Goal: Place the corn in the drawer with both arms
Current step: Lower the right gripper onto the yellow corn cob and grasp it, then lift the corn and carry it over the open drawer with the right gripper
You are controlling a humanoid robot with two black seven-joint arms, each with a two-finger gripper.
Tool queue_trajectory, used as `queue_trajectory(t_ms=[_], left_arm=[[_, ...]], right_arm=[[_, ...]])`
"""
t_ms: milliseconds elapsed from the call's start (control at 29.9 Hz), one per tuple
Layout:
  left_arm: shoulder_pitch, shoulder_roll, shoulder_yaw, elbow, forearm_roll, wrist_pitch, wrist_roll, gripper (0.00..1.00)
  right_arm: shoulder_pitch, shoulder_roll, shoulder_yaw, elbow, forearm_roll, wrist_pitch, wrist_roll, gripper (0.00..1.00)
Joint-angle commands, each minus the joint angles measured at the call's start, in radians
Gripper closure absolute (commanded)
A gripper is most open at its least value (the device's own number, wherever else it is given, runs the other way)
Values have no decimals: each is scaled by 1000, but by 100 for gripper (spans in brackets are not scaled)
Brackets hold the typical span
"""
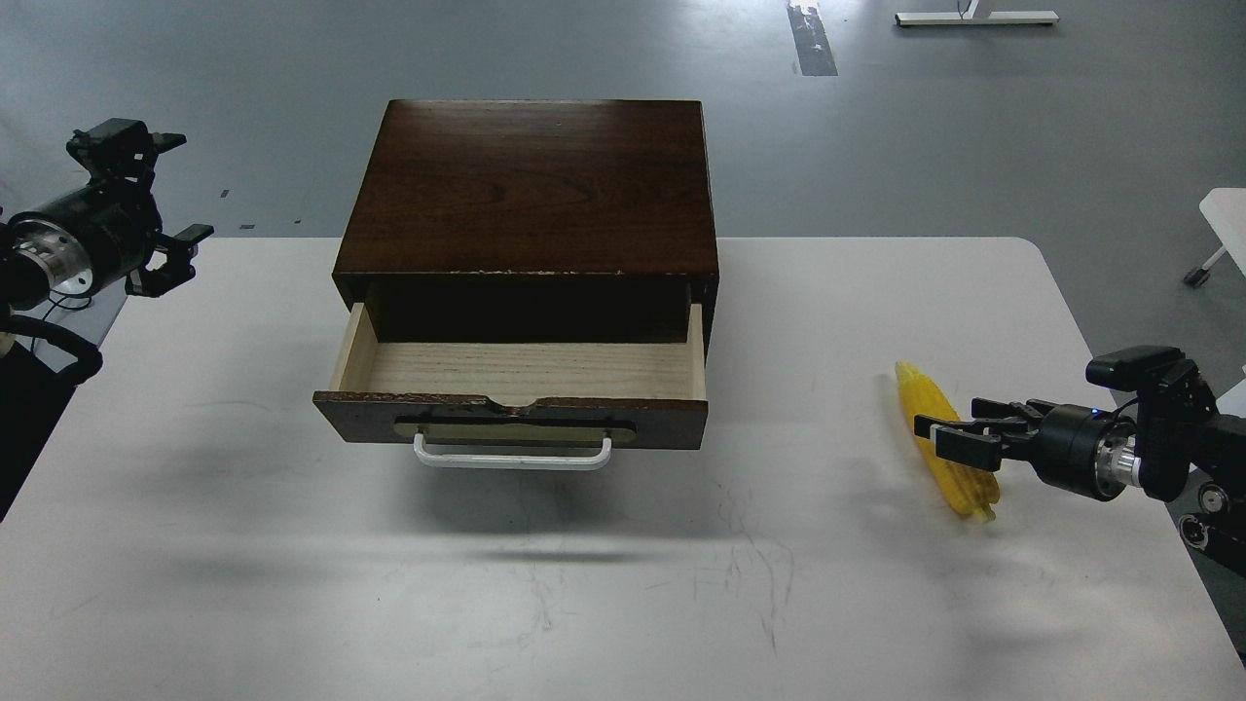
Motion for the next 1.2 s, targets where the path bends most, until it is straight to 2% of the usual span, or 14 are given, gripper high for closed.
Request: queue_trajectory(t_ms=[0, 33, 100, 134, 167, 234, 401, 501, 602, 836, 936, 1170], left_arm=[[12, -1, 0, 0, 6, 6, -16, 1], [20, -1, 0, -1, 7, 6, -21, 1], [23, -1, 0, -1, 7, 6, -23, 2], [26, -1, 0, -1, 7, 6, -23, 1], [26, 0, 2, -1, 7, 8, -23, 1], [26, 0, 2, -1, 9, 9, -23, 1], [26, 0, 3, -1, 10, 11, -23, 1], [26, -1, 5, -1, 10, 11, -23, 1], [26, -3, 9, -1, 14, 9, -23, 1], [25, -4, 11, -1, 15, 9, -26, 1], [22, -3, 12, -3, 15, 8, -24, 1], [17, 8, 14, -1, 15, 3, -24, 1]], right_arm=[[2, 27, -45, -33, -9, -34, -2, 27], [2, 35, -60, -43, -9, -40, -2, 35], [4, 41, -72, -46, -10, -41, -2, 42], [7, 45, -77, -50, -10, -41, -2, 53], [11, 50, -82, -52, -10, -41, -2, 60], [14, 50, -80, -56, -9, -47, 1, 65], [-1, 71, -83, -66, -7, -146, 7, 66], [-1, 79, -83, -66, -7, -152, 7, 66], [22, 78, -82, -61, -7, -157, 13, 70], [218, 6, -82, -11, -9, -254, 21, 74], [355, -8, -92, 25, -23, -261, 40, 74], [596, 28, -103, 32, -188, -261, 40, 74]])
